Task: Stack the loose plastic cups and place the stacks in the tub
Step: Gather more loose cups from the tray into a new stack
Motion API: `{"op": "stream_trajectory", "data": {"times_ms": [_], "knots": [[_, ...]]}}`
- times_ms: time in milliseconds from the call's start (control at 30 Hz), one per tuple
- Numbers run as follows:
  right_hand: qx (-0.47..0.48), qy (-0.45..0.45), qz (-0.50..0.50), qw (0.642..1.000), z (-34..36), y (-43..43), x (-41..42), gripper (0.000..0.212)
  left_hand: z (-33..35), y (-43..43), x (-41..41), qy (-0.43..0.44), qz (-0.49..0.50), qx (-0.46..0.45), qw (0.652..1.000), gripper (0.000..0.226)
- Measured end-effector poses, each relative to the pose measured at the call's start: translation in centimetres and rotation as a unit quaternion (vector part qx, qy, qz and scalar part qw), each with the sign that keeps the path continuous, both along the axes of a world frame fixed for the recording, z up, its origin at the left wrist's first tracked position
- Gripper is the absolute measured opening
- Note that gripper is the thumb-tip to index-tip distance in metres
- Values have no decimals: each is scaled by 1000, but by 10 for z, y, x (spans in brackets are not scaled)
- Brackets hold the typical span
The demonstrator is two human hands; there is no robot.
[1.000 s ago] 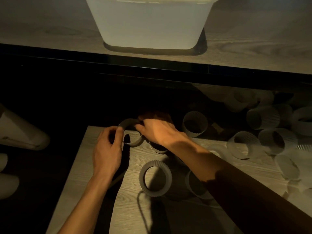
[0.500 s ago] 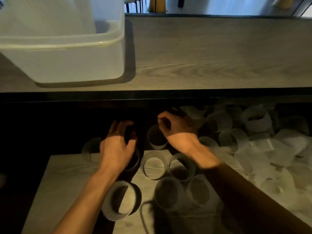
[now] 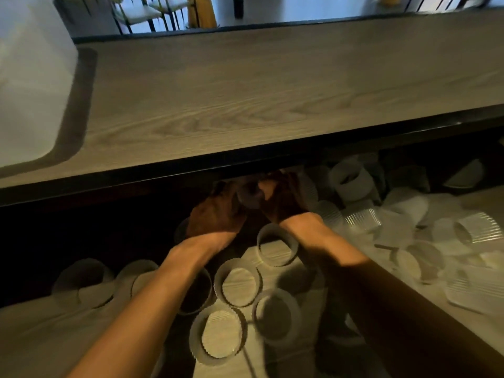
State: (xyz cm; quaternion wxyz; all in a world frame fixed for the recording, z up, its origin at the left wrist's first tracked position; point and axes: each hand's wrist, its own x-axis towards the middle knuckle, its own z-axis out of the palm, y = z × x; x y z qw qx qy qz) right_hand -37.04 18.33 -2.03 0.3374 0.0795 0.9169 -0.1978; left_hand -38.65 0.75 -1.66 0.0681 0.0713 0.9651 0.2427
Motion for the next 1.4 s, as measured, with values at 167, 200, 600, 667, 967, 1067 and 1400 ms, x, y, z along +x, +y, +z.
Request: {"op": "stream_trajectory", "data": {"times_ms": [167,200,600,667,967,1067,1400], "knots": [[-37,74,1,997,0,4,-9,23,-6,17,-4,-37,15,-17,999,71],[-63,144,-1,988,-5,3,-18,19,-6,21,-3,-44,18,-12,999,72],[-39,392,-30,919,-15,26,-27,41,3,15,4,-43,-25,-60,997,67],[39,355,-25,934,-21,30,-27,56,-2,15,1,-40,-49,-73,995,67],[34,341,41,939,-36,35,-29,38,-15,21,7,-153,-85,-45,984,76],[-126,297,-43,946,-34,35,-18,20,-12,15,19,-214,-77,-66,972,39],[-118,191,-91,970,-21,23,3,26,4,5,59,-124,-63,-74,988,44]]}}
